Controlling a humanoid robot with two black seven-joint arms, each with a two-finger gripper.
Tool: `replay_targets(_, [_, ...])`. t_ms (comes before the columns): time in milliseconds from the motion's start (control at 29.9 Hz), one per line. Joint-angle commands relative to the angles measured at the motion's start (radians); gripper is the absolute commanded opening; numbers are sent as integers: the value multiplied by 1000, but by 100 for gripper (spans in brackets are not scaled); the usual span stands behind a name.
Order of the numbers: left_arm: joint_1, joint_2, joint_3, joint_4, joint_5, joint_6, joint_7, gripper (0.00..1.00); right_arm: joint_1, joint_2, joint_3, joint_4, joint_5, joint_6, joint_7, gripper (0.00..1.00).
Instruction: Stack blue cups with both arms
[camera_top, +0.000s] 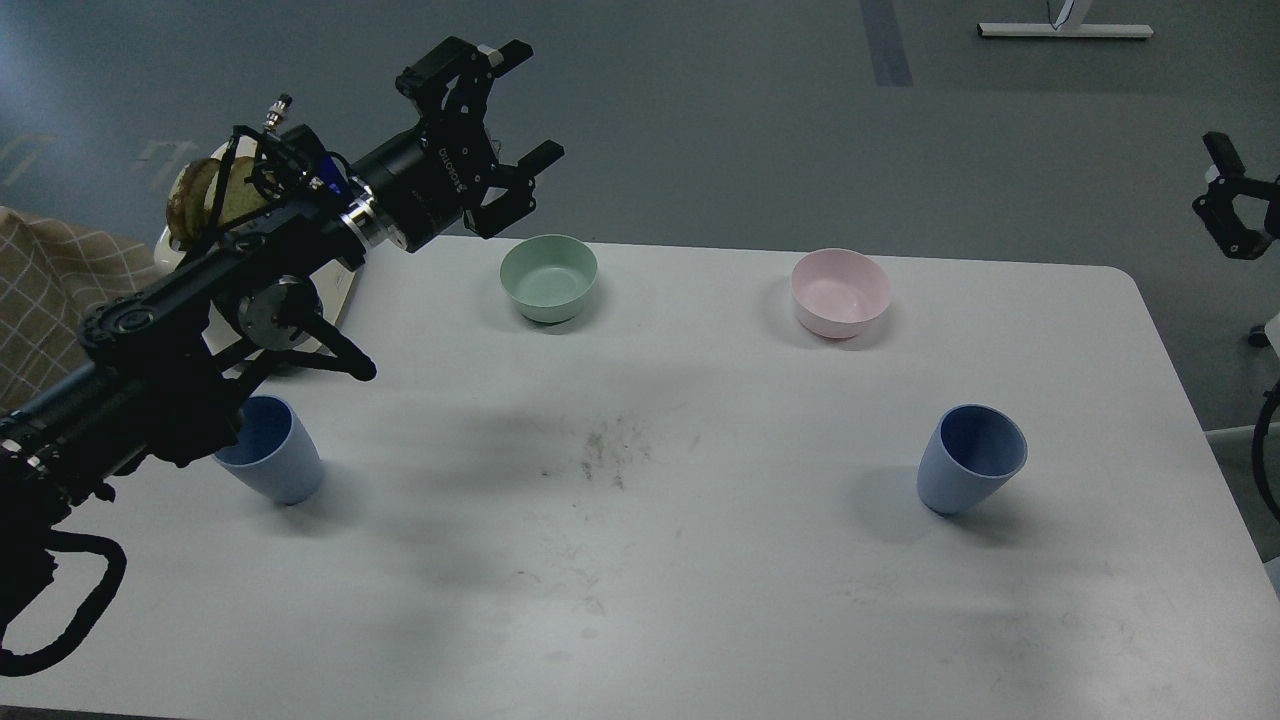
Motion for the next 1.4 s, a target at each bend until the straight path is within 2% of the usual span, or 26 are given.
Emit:
replay_targets(0, [0, -3, -4, 2, -6, -1, 0, 98, 6, 5, 1, -3, 0, 0, 1, 100])
replay_targets(234, [2, -3, -8, 19, -12, -13, 1, 98, 12, 3, 1, -3, 0, 0, 1, 100])
replay_targets(368, [8, 3, -77, 23, -81, 2, 6, 98, 12, -1, 1, -3, 2, 0, 0, 100])
replay_targets(602, [19, 15, -90, 37, -93, -14, 6, 98, 10, 5, 0, -3, 3, 0, 0, 100])
replay_targets(769, [17, 11, -93, 37, -95, 67, 1, 98, 10, 0, -6, -1, 3, 0, -3, 100])
replay_targets(870, [17, 11, -93, 42, -92, 88, -2, 98, 12, -6, -8, -1, 3, 0, -11, 100])
replay_targets(1171, [37, 12, -94, 51, -85, 70, -5, 98, 10, 2, -9, 0, 3, 0, -3, 100])
replay_targets(1371, [37, 14, -96, 49, -88, 16, -2, 98, 12, 3, -9, 2, 3, 0, -3, 100])
